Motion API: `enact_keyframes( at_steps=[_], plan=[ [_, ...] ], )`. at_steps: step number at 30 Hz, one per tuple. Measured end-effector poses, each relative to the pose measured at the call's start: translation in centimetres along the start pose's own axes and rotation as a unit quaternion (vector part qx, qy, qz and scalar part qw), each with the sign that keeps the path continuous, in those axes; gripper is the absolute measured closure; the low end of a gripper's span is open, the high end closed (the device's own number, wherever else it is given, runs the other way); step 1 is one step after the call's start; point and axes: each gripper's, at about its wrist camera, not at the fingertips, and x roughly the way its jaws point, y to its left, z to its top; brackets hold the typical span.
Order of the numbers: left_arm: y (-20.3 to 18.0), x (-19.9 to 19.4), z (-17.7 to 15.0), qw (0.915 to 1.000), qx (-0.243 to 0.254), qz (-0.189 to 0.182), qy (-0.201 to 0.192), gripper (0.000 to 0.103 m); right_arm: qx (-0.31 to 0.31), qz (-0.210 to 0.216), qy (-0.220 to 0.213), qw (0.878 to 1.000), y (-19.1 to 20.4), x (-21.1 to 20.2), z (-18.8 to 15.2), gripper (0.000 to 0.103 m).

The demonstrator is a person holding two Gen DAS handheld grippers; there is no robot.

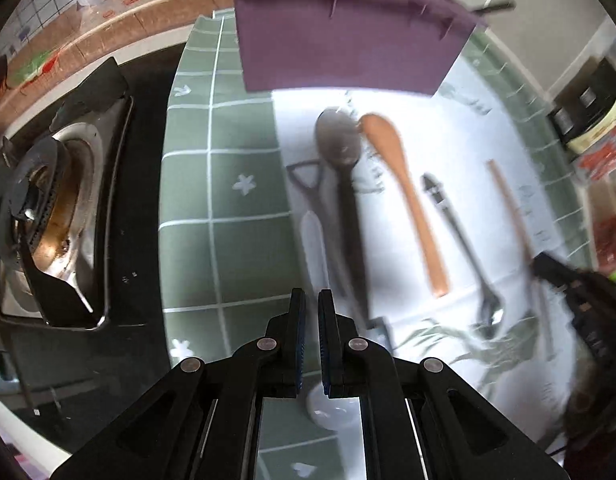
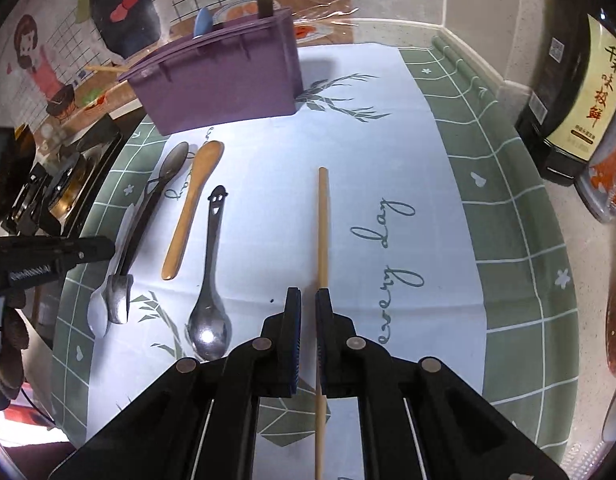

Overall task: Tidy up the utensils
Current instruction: 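Lift the chopstick with the right tool while the left tool grasps the white plastic spoon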

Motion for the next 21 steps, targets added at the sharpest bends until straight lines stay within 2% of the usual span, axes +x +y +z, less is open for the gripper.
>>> enact_keyframes(
  at_steps=[3, 5, 10, 14, 15, 16, 18, 21],
  plan=[
    [0.1, 0.0, 0.1, 1.0000, -0.001, -0.008, 0.002, 0.091, 0.005, -0.008, -0.006, 1.000, -0.3, -0.3, 0.1, 0.095],
    [0.0, 0.2, 0.3, 0.9998, -0.003, -0.016, 0.006, 0.091, 0.004, -0.007, -0.010, 1.000, -0.5, -0.3, 0.5, 0.091],
    [-0.1, 0.3, 0.4, 0.9997, -0.006, -0.021, 0.004, 0.090, -0.012, -0.040, -0.001, 0.999, -0.2, 1.1, 1.6, 0.086],
    [0.3, 0.2, 0.1, 0.9995, -0.013, -0.028, 0.009, 0.088, -0.013, -0.028, 0.011, 0.999, -0.2, 2.2, 2.2, 0.085],
    [0.5, 0.2, 0.2, 0.9993, -0.017, -0.031, 0.013, 0.088, -0.018, -0.033, 0.013, 0.999, 0.1, 2.4, 2.3, 0.087],
    [0.7, 0.3, 0.2, 0.9991, -0.021, -0.035, 0.015, 0.088, -0.023, -0.044, 0.014, 0.999, 0.3, 2.5, 2.4, 0.096],
    [1.1, 0.3, 0.4, 0.9986, -0.028, -0.038, 0.023, 0.088, -0.019, -0.049, 0.014, 0.999, 0.5, 2.6, 2.4, 0.097],
    [0.7, 0.6, 1.1, 0.9986, -0.030, -0.028, 0.035, 0.088, -0.011, -0.027, 0.015, 0.999, 0.6, 2.3, 2.4, 0.097]
  ],
)
